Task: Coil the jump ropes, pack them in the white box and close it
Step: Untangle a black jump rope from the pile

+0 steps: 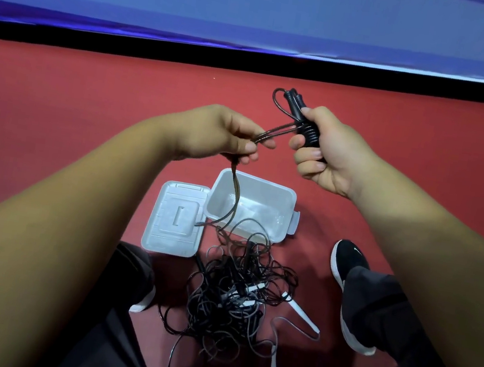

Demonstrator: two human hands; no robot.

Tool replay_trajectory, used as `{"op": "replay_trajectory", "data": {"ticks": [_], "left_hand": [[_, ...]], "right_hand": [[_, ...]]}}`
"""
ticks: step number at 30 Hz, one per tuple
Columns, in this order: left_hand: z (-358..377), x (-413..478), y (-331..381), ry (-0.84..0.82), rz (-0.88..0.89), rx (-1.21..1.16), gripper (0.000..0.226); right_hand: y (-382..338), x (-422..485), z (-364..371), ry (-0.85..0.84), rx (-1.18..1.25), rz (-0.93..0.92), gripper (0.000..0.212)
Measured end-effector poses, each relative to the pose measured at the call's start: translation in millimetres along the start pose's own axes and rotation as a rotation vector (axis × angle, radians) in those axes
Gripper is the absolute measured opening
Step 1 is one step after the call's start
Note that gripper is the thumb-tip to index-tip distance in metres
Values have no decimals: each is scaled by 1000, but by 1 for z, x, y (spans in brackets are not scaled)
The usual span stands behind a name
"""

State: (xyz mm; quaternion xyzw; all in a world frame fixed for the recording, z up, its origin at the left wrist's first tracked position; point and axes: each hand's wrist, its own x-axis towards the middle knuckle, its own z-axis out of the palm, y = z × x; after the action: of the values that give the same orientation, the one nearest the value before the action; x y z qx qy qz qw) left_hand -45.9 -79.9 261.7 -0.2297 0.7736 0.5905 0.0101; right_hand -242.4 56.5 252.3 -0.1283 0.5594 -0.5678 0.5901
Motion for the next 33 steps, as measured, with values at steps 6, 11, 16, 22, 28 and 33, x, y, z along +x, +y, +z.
{"op": "replay_trajectory", "data": {"ticks": [6, 11, 16, 22, 28, 33], "left_hand": [[2, 7, -5, 106, -61, 453, 21], [5, 10, -8, 212, -80, 628, 13], [2, 1, -5, 245, -133, 327, 17], [-1, -5, 1, 198, -68, 126, 15], [4, -2, 5, 178, 38, 84, 11], [7, 2, 4, 154, 100, 101, 17]], "right_hand": [[5, -7, 6, -132, -71, 28, 21], [9, -16, 8, -259, -153, 64, 18], [10, -22, 4, -377, -216, 155, 24], [19, -21, -2, -604, -287, 337, 48], [23, -22, -2, -751, -347, 456, 37], [24, -26, 2, -597, -477, 451, 13]]}}
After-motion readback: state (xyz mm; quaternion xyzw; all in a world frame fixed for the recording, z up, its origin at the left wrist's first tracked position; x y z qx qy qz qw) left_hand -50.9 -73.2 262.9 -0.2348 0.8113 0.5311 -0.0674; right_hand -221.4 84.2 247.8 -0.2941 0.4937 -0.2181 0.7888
